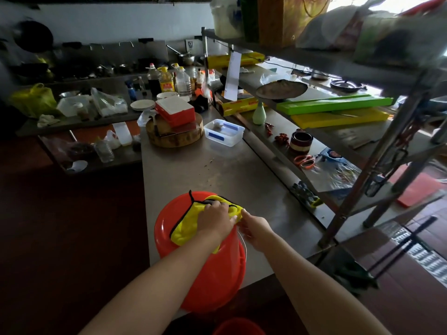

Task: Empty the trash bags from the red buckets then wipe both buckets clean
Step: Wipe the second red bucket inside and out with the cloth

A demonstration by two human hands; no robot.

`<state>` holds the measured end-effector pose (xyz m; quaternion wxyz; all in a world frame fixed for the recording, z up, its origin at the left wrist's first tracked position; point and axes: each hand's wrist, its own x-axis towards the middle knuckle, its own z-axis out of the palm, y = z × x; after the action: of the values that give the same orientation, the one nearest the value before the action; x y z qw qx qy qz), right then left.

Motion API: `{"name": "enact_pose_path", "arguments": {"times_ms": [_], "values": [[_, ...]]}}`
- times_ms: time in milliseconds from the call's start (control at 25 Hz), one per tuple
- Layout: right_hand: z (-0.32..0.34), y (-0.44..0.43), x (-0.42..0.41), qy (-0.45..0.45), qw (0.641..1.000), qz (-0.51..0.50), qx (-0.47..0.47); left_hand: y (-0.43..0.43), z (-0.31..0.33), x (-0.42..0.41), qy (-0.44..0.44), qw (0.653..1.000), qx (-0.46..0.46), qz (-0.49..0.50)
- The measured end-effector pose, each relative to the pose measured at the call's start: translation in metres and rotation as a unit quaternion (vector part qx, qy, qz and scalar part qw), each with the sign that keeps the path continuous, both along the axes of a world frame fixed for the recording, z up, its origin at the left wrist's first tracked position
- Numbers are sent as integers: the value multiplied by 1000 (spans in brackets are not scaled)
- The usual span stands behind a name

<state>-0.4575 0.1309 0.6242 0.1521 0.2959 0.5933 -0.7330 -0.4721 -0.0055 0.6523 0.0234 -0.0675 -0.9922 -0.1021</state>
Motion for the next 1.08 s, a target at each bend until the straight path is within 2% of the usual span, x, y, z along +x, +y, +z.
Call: {"name": "enact_pose_path", "arguments": {"times_ms": [80, 200, 360, 520, 680, 720, 800, 880, 960, 1080], "values": [[3, -1, -7, 3, 1000, -10, -18, 1, 0, -2, -5, 999, 32, 2], [16, -4, -12, 37, 999, -6, 6, 1, 6, 0, 11, 993, 115, 22], [46, -10, -24, 130, 991, 8, 19, -5, 31, -4, 104, 962, 246, 51], [79, -20, -40, 188, 979, 42, 63, -15, 55, -13, 189, 936, 297, -12], [99, -21, -43, 185, 981, 23, -59, -20, 58, -14, 234, 919, 310, -74], [101, -18, -43, 187, 980, 23, -67, -22, 59, -14, 243, 914, 310, -101], [106, -14, -43, 199, 980, 17, -23, -25, 60, -16, 250, 908, 298, -156], [109, -10, -45, 199, 979, -31, 32, -27, 57, -16, 220, 933, 236, -162], [114, -6, -47, 200, 975, -87, 42, -26, 49, -13, 207, 958, 149, -129], [118, 7, -48, 207, 969, -131, 30, -22, 41, -6, 165, 969, 162, -89]]}}
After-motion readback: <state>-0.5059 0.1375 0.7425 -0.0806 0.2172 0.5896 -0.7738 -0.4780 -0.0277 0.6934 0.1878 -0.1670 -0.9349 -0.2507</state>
